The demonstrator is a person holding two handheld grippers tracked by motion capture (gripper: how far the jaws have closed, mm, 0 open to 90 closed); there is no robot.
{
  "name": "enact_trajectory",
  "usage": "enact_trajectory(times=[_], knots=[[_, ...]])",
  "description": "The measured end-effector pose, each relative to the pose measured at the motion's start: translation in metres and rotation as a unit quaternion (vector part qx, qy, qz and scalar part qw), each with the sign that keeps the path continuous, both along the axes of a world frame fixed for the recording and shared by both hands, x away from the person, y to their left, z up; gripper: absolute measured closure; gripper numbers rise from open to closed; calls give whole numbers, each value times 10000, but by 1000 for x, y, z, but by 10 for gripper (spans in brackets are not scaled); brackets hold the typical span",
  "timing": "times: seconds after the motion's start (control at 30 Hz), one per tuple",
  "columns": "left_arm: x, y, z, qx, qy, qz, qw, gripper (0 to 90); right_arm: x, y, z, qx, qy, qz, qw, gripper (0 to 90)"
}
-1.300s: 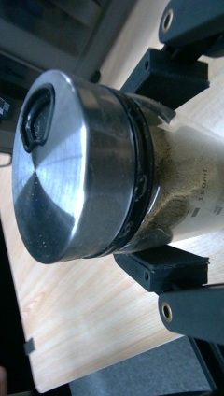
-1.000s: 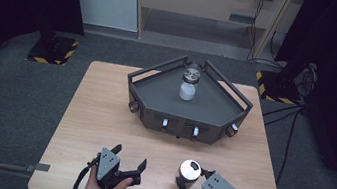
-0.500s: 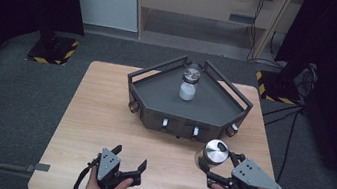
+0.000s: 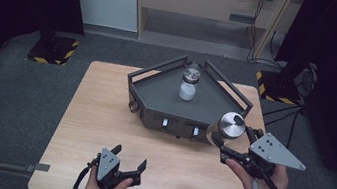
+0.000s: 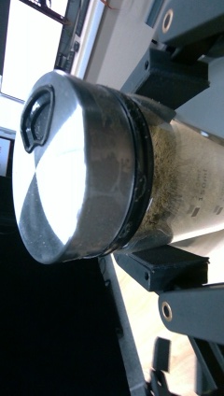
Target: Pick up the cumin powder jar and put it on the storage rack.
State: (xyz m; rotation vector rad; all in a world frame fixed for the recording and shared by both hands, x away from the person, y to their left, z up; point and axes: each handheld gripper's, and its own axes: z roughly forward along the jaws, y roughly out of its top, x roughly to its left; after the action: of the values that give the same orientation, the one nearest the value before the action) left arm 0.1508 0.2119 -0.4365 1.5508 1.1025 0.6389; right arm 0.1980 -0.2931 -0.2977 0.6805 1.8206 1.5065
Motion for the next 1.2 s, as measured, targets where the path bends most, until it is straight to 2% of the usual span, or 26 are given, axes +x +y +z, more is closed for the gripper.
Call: enact_trajectory(times=[0.23,0.53,0.8,0.97,1.0,1.07,1.1,1.13,1.2], knots=[[0,1,-1,-8,0,18,10000,14,21,2,11,36,-47,-72,10000,314],[0,1,-1,-6,19,13,10000,14,58,5,16,154,-16,-240,9996,314],[0,3,0,-26,15,11,10000,14,93,6,15,239,34,-426,9988,314],[0,2,0,-22,18,-25,10000,14,114,10,10,187,133,-534,9983,314],[0,2,0,-22,18,-25,10000,14,114,10,10,187,133,-534,9983,314],[0,2,0,-28,21,-30,10000,14,126,12,8,166,200,-597,9979,314],[0,2,0,-28,21,-30,10000,14,126,12,8,166,200,-597,9979,314],[0,2,0,-32,18,-28,10000,14,134,14,5,142,248,-642,9975,314],[0,2,0,-34,17,-29,10000,14,138,15,4,117,270,-660,9974,314]])
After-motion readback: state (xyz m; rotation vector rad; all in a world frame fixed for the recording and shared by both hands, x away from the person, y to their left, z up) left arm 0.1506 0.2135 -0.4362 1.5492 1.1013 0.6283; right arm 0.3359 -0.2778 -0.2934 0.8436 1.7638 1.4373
